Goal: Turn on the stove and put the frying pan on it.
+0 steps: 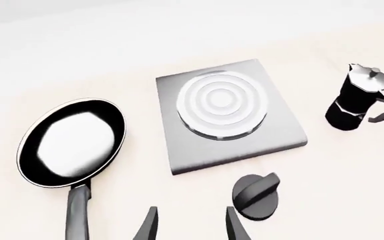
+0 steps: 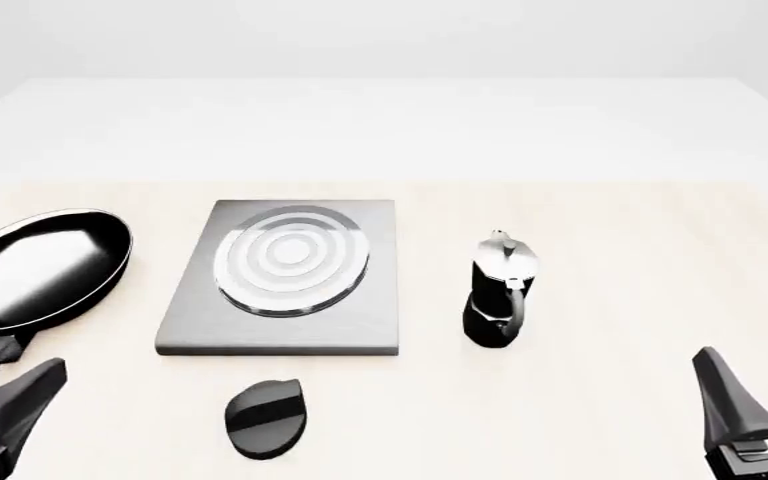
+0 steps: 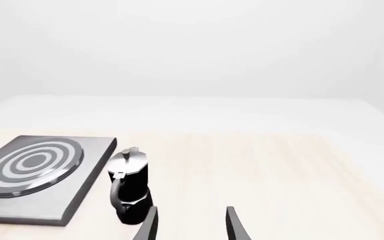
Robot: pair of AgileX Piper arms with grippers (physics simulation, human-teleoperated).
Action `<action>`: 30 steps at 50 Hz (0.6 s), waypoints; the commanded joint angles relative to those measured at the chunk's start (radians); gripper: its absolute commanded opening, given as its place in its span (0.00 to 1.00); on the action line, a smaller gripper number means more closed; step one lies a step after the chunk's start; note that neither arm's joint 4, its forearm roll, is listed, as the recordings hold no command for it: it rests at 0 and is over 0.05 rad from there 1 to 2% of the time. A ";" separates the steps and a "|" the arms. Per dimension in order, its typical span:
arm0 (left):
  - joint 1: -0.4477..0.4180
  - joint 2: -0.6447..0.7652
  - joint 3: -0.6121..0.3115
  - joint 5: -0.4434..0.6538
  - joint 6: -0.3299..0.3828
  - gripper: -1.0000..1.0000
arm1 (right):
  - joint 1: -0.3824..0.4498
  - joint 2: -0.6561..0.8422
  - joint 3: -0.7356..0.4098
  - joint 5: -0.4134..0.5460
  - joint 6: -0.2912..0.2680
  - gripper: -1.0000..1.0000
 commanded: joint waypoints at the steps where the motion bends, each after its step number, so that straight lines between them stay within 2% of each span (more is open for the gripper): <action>1: 0.161 0.086 0.017 -0.051 0.069 1.00 | 0.007 0.000 0.004 -0.002 0.003 1.00; 20: 0.418 0.347 0.080 -0.295 0.165 1.00 | 0.014 0.000 0.005 0.000 0.003 1.00; 30: 0.502 0.405 0.064 -0.311 0.227 1.00 | 0.020 0.001 0.006 -0.001 0.000 1.00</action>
